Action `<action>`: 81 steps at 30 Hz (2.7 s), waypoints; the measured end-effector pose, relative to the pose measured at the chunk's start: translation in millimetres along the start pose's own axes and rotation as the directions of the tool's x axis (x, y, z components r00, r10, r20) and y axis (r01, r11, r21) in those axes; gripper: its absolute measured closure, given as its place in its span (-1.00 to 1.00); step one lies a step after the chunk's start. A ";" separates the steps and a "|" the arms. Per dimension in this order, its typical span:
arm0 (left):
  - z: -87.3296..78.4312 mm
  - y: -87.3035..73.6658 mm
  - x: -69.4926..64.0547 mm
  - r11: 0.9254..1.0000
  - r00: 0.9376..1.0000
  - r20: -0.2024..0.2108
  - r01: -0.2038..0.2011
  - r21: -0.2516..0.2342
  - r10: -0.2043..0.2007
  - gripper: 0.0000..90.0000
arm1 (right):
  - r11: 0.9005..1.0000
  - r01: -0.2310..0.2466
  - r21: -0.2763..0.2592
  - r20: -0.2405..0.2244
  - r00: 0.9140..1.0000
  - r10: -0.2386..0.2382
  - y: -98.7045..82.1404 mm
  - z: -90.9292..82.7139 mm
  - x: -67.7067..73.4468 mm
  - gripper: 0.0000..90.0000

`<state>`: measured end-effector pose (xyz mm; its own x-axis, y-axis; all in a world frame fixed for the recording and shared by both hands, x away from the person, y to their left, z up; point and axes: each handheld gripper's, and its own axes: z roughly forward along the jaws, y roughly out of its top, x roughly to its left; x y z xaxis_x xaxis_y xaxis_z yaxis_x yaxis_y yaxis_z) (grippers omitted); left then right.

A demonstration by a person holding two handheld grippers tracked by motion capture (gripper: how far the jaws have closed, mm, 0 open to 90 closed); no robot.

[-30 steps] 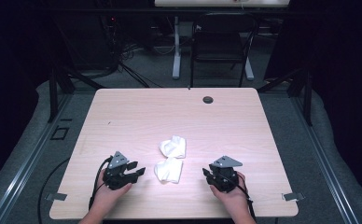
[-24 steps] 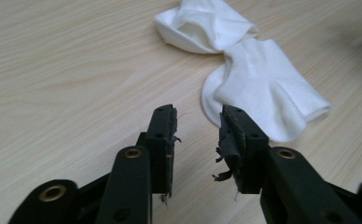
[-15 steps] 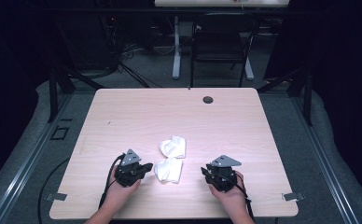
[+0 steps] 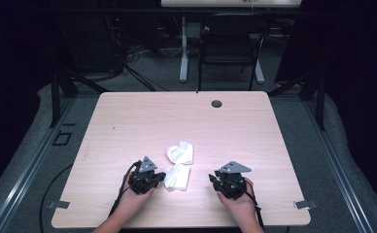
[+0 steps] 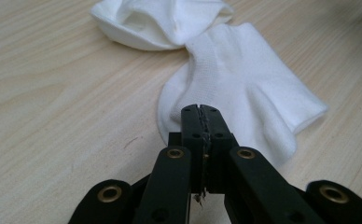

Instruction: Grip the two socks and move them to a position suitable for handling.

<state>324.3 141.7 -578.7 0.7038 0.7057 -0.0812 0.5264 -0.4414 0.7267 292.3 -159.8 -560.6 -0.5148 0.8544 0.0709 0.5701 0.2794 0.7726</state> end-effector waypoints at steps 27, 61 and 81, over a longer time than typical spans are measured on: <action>-1.2 -7.0 -32.0 0.999 0.997 0.068 -0.040 0.021 0.039 1.00 | 0.989 0.146 0.033 -0.073 0.987 -0.144 4.3 2.4 37.1 1.00; -6.9 -9.7 -43.6 0.997 0.990 0.122 -0.072 0.040 0.067 0.99 | 0.971 0.196 0.139 -0.166 0.971 -0.172 -5.7 19.2 56.6 1.00; -41.7 -5.3 1.7 0.997 0.999 0.008 0.046 -0.067 -0.046 0.68 | 0.972 0.223 0.078 -0.182 0.961 -0.206 14.4 29.4 92.9 0.71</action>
<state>302.8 168.4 -554.2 0.6829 0.7206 -0.1199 0.5251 -0.3701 0.7664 271.5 -63.5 -561.4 -0.7291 0.6840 0.0239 0.4891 0.4962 0.7173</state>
